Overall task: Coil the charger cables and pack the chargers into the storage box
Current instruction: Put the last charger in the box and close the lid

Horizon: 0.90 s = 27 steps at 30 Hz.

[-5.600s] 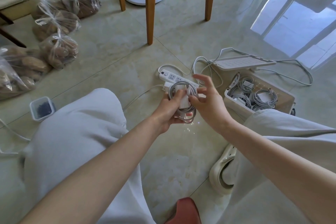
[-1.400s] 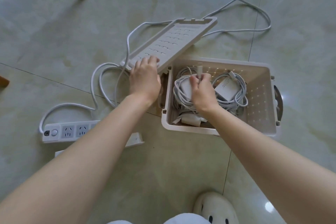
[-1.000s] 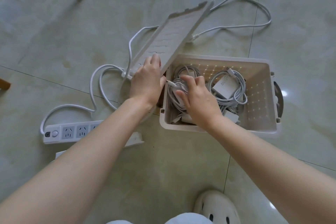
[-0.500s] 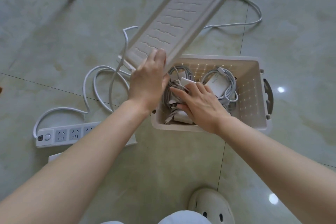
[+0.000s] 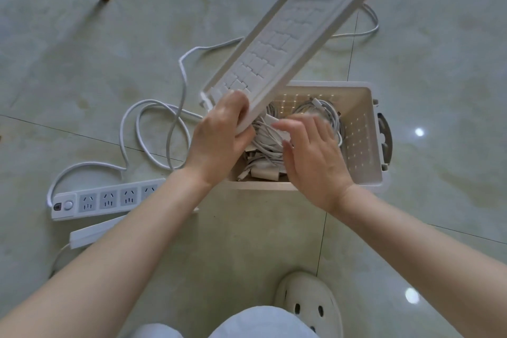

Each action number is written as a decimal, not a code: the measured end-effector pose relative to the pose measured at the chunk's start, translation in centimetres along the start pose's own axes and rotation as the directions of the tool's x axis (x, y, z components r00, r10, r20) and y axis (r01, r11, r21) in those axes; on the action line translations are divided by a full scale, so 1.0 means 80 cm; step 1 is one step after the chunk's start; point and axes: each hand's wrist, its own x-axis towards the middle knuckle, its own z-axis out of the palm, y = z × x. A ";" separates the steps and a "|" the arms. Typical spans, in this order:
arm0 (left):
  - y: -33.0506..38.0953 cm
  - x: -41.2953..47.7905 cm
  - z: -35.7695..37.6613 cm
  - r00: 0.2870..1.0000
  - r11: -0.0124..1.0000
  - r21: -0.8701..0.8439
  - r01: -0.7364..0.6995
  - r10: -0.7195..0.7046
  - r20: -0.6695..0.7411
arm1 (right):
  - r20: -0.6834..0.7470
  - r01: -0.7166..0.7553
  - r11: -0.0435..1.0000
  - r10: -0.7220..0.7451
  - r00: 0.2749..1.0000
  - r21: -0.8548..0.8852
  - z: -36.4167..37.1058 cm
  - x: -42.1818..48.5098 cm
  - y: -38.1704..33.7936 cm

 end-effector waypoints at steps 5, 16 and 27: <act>-0.022 0.009 -0.005 0.960 0.975 0.166 -0.144 0.097 0.264 | 0.022 -0.113 0.978 0.118 0.993 -0.176 -0.004 0.049 0.009; -0.052 -0.043 0.019 0.865 0.847 0.273 -0.456 0.351 0.358 | 0.414 0.028 0.993 0.022 0.910 -0.113 0.008 -0.015 0.010; -0.031 -0.072 0.007 0.789 0.657 0.477 -0.583 0.598 0.140 | 0.182 0.165 0.962 -0.126 0.975 -0.218 -0.010 -0.048 -0.010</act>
